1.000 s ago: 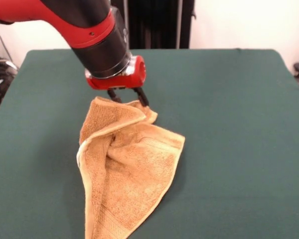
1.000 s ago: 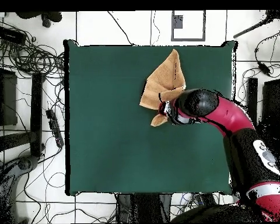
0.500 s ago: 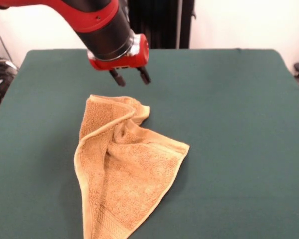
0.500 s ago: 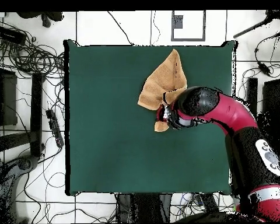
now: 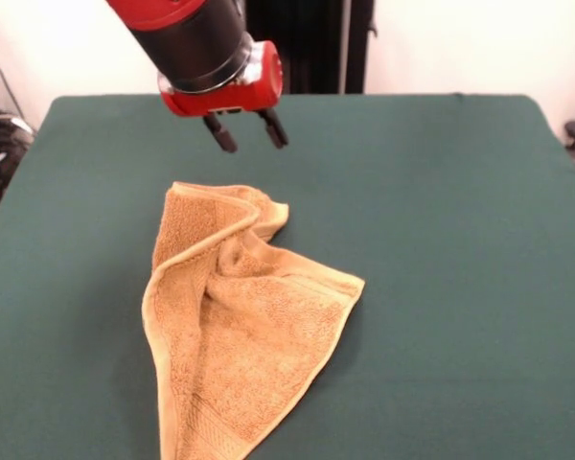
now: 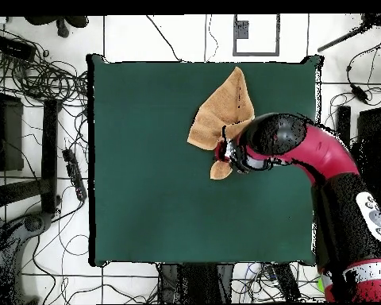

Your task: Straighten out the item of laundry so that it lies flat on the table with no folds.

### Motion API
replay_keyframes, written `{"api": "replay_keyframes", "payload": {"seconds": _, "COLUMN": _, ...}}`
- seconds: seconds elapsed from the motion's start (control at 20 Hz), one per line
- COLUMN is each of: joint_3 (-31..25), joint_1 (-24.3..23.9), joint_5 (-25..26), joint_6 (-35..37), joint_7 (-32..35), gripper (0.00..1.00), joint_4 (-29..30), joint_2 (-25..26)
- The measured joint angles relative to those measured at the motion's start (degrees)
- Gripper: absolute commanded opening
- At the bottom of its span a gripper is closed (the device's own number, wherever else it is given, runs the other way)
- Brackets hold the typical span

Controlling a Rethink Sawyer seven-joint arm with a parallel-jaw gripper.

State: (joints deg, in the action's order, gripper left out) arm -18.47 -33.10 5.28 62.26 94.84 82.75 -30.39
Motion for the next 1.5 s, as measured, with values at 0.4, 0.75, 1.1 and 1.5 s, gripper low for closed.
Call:
{"api": "replay_keyframes", "payload": {"seconds": 0.4, "joint_3": -0.33, "joint_1": -0.03, "joint_5": -3.42, "joint_6": -4.81, "joint_7": 0.0, "gripper": 1.0, "joint_4": 0.16, "joint_2": -0.33}}
{"api": "replay_keyframes", "payload": {"seconds": 0.75, "joint_3": -1.24, "joint_1": -0.04, "joint_5": -6.23, "joint_6": -12.8, "joint_7": 0.0, "gripper": 1.0, "joint_4": 0.31, "joint_2": -0.41}}
{"api": "replay_keyframes", "payload": {"seconds": 1.1, "joint_3": -3.17, "joint_1": -0.34, "joint_5": -7.87, "joint_6": -17.75, "joint_7": 0.0, "gripper": 1.0, "joint_4": 0.85, "joint_2": -0.43}}
{"api": "replay_keyframes", "payload": {"seconds": 1.5, "joint_3": -5.59, "joint_1": -0.67, "joint_5": -10.45, "joint_6": -19.61, "joint_7": 0.0, "gripper": 1.0, "joint_4": 1.59, "joint_2": -0.44}}
